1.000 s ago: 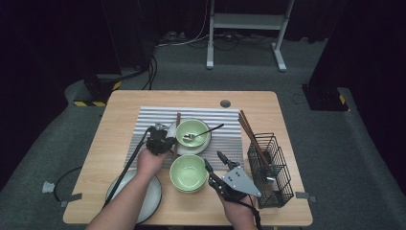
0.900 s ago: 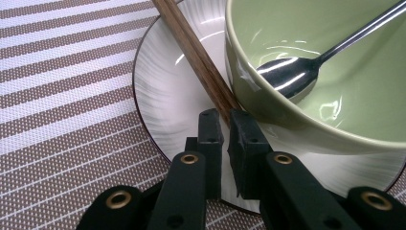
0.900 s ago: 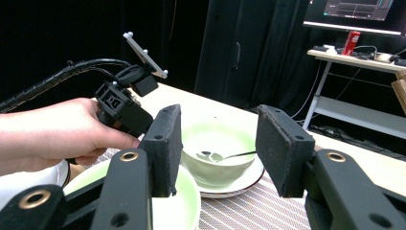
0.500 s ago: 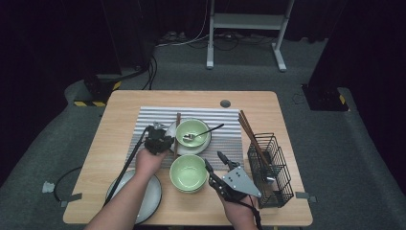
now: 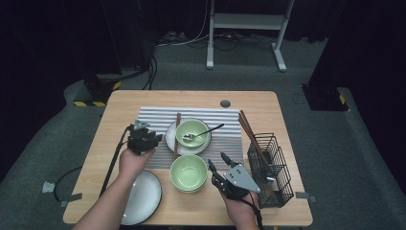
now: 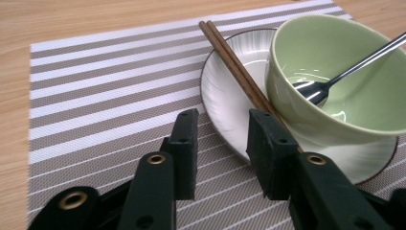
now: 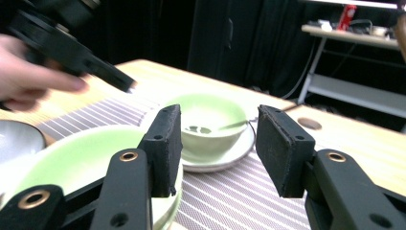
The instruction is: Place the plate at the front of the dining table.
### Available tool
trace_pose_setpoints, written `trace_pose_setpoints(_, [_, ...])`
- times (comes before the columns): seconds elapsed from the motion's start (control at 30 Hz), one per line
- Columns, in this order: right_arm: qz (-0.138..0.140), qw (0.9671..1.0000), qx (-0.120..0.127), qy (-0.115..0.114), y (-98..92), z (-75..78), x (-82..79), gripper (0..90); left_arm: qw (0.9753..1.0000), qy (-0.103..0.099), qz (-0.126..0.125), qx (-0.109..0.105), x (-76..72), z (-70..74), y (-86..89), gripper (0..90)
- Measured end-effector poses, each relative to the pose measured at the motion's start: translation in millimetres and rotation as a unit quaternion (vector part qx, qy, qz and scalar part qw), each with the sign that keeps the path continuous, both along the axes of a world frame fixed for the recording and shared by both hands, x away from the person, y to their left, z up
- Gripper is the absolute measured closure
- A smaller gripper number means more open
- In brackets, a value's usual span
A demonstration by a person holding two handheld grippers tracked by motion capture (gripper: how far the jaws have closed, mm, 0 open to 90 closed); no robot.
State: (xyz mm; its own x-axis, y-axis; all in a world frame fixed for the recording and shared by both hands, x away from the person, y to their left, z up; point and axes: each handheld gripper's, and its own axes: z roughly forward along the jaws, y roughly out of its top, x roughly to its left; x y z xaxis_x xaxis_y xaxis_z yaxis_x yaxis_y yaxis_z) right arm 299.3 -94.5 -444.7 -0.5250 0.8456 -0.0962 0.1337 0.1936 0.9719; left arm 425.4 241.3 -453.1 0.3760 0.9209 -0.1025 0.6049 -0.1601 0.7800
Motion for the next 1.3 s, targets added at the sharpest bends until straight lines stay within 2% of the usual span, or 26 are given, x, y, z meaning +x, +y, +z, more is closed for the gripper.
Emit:
trace_pose_setpoints(0.1, [-0.010,0.9999,-0.003,0.009,-1.9,-4.3,3.3,51.4,0.9999,-0.004,-0.002,-0.010,-6.3,0.9,9.6,61.8])
trace_pose_setpoints(0.13, [-0.019,0.9997,-0.006,0.015,-3.9,-7.3,5.6,51.4,0.9998,-0.012,-0.005,-0.013,-15.3,1.8,23.8,61.7])
trace_pose_setpoints(0.23, [-0.029,0.9993,-0.009,0.022,-7.2,-10.7,8.4,51.4,0.9997,-0.021,-0.004,-0.013,-27.1,1.2,42.5,61.0])
trace_pose_setpoints(0.4, [-0.040,0.9987,-0.015,0.029,-9.4,-15.6,10.5,51.1,0.9994,-0.035,0.010,0.001,-48.7,-5.0,80.0,58.7])
trace_pose_setpoints(0.6, [-0.046,0.9977,-0.024,0.044,-8.5,-23.5,12.4,50.3,0.9985,-0.037,0.037,0.017,-76.2,-25.5,128.4,55.0])
trace_pose_setpoints(0.73, [-0.052,0.9960,-0.035,0.063,-7.5,-32.8,14.3,49.2,0.9974,-0.022,0.059,0.034,-90.0,-45.7,151.8,49.6])
trace_pose_setpoints(0.87, [-0.058,0.9926,-0.047,0.096,-10.4,-45.8,14.7,47.9,0.9970,0.007,0.065,0.040,-95.5,-64.6,163.4,43.7])
trace_pose_setpoints(0.93, [-0.060,0.9896,-0.053,0.119,-13.4,-53.1,15.5,45.6,0.9966,0.012,0.070,0.042,-96.7,-70.0,164.2,41.2])
trace_pose_setpoints(1.0, [-0.064,0.9836,-0.062,0.157,-16.1,-61.9,18.7,42.3,0.9965,0.018,0.068,0.045,-96.2,-72.0,162.9,38.9])
trace_pose_setpoints(1.07, [-0.067,0.9750,-0.074,0.199,-19.0,-72.2,24.0,38.2,0.9963,0.015,0.067,0.052,-96.6,-71.6,161.0,37.8])
trace_pose_setpoints(1.13, [-0.071,0.9614,-0.081,0.253,-21.5,-79.8,31.8,33.1,0.9965,0.009,0.058,0.060,-97.1,-74.9,151.3,35.5])
trace_pose_setpoints(1.2, [-0.074,0.9619,-0.074,0.252,-23.6,-79.6,33.9,31.8,0.9962,0.009,0.058,0.064,-97.4,-74.6,150.4,34.5])
trace_pose_setpoints(1.23, [-0.070,0.9607,-0.075,0.258,-24.2,-80.0,35.0,30.8,0.9962,0.010,0.062,0.060,-97.4,-75.1,149.5,33.6])
trace_pose_setpoints(1.3, [-0.069,0.9608,-0.082,0.256,-23.2,-80.1,34.8,30.7,0.9964,0.010,0.063,0.056,-97.6,-75.8,149.2,31.2])
